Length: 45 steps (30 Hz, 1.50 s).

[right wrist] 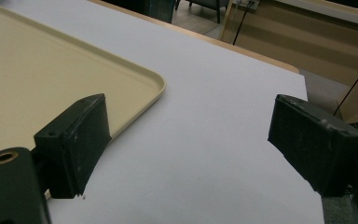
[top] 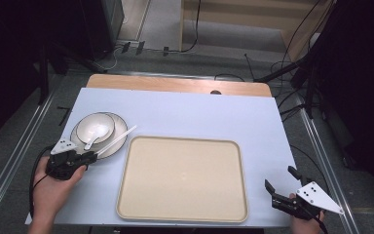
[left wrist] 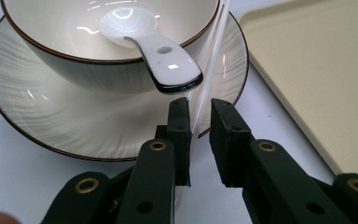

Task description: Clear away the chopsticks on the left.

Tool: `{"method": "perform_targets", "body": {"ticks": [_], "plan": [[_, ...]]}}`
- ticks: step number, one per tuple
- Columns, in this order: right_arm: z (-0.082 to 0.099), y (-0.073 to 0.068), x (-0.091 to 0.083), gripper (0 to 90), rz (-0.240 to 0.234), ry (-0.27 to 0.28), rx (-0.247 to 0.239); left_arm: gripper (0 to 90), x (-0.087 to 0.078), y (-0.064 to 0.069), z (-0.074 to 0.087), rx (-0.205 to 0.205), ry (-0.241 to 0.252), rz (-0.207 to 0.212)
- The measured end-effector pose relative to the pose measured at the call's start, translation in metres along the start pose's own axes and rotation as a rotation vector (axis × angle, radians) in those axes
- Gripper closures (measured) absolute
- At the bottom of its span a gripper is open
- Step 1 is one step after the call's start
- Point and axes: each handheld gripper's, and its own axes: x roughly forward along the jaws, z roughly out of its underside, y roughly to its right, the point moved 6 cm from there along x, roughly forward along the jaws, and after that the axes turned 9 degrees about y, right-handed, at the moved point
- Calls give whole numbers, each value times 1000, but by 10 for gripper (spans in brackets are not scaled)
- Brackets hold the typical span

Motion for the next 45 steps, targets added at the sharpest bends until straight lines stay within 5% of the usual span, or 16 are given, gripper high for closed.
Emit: {"method": "perform_targets", "body": {"ticks": [45], "plan": [[4,-4,5,130,-11,-14,3,855,32,8,-5,1,14,35]]}}
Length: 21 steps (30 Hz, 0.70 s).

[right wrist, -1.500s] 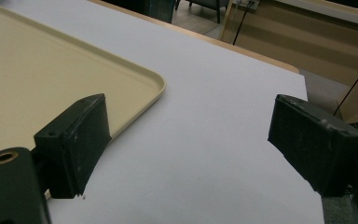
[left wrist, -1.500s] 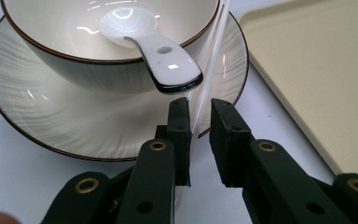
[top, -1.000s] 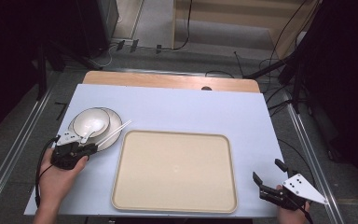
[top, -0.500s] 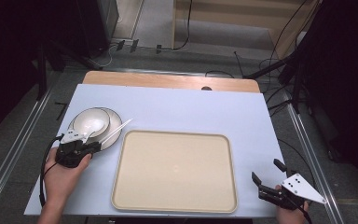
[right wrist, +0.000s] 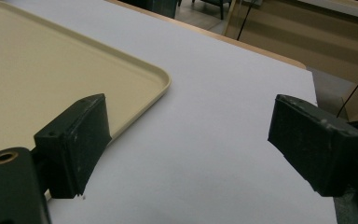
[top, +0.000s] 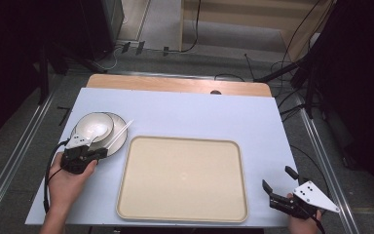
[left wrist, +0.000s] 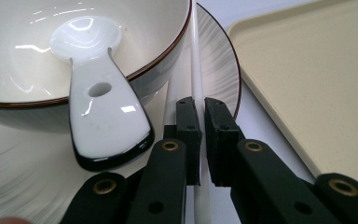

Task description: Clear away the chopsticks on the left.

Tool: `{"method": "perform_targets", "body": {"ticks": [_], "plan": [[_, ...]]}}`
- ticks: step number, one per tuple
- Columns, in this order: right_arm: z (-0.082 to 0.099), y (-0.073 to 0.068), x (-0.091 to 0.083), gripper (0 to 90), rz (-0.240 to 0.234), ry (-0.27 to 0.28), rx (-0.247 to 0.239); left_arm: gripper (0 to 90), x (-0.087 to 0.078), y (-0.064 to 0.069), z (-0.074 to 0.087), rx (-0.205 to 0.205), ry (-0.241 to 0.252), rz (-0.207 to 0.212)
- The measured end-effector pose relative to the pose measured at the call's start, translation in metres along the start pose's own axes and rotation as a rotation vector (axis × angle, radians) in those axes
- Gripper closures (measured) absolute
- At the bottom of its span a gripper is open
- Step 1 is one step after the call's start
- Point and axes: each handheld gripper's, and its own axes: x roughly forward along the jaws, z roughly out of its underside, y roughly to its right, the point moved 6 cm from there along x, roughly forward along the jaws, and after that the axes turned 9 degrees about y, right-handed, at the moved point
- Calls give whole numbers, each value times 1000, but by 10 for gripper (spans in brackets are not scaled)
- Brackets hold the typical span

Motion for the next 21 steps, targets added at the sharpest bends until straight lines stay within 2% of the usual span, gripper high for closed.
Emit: {"method": "perform_targets", "body": {"ticks": [4,8,14,21], "plan": [[0,1,0,130,0,1,0,856,0,1,-1,24,2,-11],[0,1,-1,130,5,4,4,856,-2,3,-3,27,5,-12],[0,2,-1,130,5,8,9,856,-9,16,-7,17,16,16],[1,5,-2,130,7,18,19,855,-14,32,-9,25,19,13]]}}
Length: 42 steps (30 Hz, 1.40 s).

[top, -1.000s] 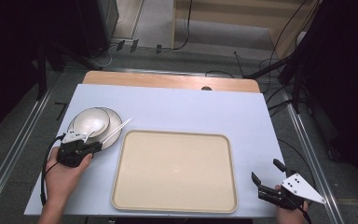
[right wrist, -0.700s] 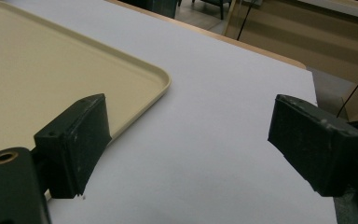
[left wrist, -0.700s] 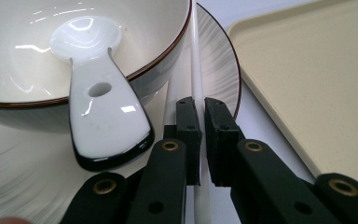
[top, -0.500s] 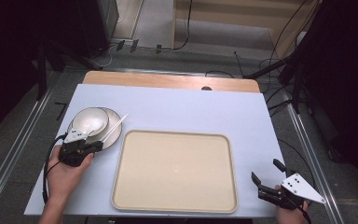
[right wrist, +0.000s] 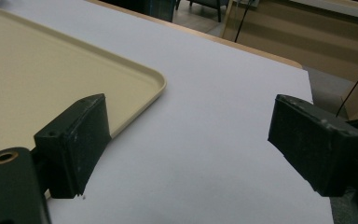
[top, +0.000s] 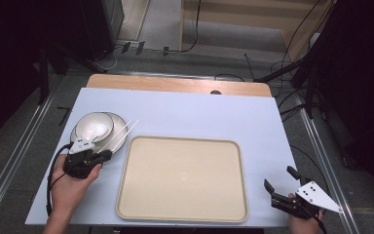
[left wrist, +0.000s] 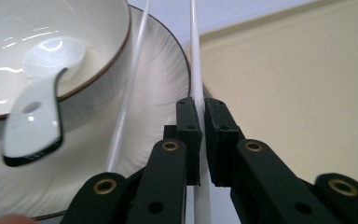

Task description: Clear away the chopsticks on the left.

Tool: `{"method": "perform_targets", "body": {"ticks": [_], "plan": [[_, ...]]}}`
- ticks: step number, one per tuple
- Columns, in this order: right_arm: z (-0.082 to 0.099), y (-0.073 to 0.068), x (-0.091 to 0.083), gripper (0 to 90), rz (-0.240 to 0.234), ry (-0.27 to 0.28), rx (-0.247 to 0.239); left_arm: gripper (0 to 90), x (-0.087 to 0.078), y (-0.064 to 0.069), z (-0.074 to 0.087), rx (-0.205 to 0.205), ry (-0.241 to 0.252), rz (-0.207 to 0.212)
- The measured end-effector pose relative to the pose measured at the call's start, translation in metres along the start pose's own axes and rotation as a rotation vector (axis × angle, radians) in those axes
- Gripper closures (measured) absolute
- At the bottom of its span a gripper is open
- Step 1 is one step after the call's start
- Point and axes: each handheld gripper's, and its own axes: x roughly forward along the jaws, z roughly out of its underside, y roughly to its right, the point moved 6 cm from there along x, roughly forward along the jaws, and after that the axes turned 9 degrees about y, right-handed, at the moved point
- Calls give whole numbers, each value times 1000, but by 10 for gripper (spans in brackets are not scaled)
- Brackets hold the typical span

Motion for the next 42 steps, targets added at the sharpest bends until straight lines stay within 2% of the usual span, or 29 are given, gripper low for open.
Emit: {"method": "perform_targets", "body": {"ticks": [8,9,13,14,19,24,25,30,33,42], "plan": [[0,2,-1,130,-1,15,18,855,3,19,3,-11,-9,29],[0,2,-1,130,0,17,20,854,4,24,3,-24,-10,48],[-1,2,-2,130,-2,22,29,854,6,33,4,-37,-12,67],[-1,2,-2,130,-10,38,35,854,8,38,5,-40,-17,77],[-3,2,-3,130,-11,52,43,853,9,46,6,-46,-28,86],[-3,4,-5,130,-10,67,56,853,12,54,9,-89,-38,114],[-3,5,-5,130,-10,67,56,853,14,57,10,-103,-39,132],[-3,5,-5,130,-8,62,52,853,20,62,14,-141,-40,140],[-3,5,-5,130,-6,62,49,853,25,67,18,-164,-59,148],[-3,6,-5,130,-2,61,47,853,36,75,26,-181,-84,148]]}}
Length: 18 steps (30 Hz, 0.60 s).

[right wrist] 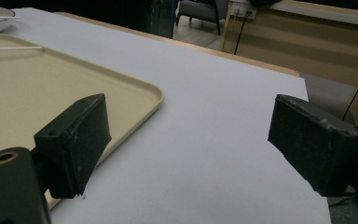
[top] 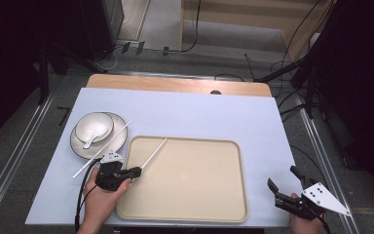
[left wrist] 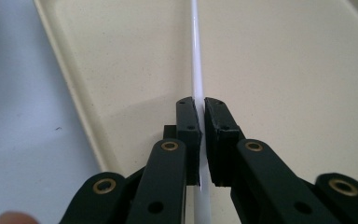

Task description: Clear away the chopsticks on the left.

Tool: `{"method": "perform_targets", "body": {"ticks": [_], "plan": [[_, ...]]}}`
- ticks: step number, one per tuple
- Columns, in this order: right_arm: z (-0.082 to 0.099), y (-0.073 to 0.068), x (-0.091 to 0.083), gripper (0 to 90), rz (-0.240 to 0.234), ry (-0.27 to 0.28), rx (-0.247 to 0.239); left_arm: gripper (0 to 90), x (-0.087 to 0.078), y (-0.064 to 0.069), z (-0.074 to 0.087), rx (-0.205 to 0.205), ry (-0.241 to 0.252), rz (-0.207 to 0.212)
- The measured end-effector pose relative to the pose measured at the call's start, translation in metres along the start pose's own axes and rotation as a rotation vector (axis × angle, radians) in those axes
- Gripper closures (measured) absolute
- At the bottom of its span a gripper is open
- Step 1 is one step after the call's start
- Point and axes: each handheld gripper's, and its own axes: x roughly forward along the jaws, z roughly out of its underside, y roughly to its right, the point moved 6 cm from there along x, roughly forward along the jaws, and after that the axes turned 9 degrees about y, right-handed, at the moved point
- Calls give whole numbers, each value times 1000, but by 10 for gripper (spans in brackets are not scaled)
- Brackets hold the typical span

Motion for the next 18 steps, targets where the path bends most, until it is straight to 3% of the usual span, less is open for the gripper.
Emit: {"method": "perform_targets", "body": {"ticks": [5,9,18], "plan": [[0,0,0,130,2,0,-1,853,5,2,2,-9,1,7],[0,1,0,130,4,-1,-1,853,7,7,4,30,-1,-22],[0,1,-1,130,7,-2,-5,848,8,5,5,48,-12,-44]]}}
